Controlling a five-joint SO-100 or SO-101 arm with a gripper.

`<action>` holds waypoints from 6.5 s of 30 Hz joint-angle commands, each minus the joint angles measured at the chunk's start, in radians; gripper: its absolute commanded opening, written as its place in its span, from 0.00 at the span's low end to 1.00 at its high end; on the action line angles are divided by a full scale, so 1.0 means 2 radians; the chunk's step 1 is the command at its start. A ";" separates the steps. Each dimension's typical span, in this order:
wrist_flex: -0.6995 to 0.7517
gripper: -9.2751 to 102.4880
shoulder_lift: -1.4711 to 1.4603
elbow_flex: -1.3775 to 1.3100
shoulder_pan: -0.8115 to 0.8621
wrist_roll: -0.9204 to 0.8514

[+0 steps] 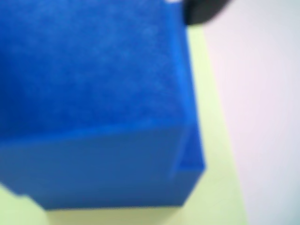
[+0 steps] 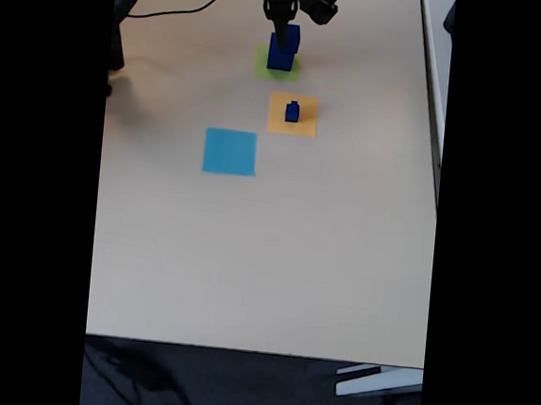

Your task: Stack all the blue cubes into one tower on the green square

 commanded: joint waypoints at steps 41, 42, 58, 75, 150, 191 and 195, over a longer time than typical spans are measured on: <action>0.020 0.14 0.029 0.002 0.007 -0.003; 0.020 0.14 0.030 0.002 0.007 -0.004; 0.021 0.13 0.037 -0.002 0.003 -0.005; 0.035 0.12 0.062 -0.003 0.002 -0.012; 0.021 0.26 0.035 -0.033 -0.008 -0.015; -0.179 0.38 0.132 0.058 0.116 -0.113; -0.202 0.37 0.140 0.093 0.140 -0.136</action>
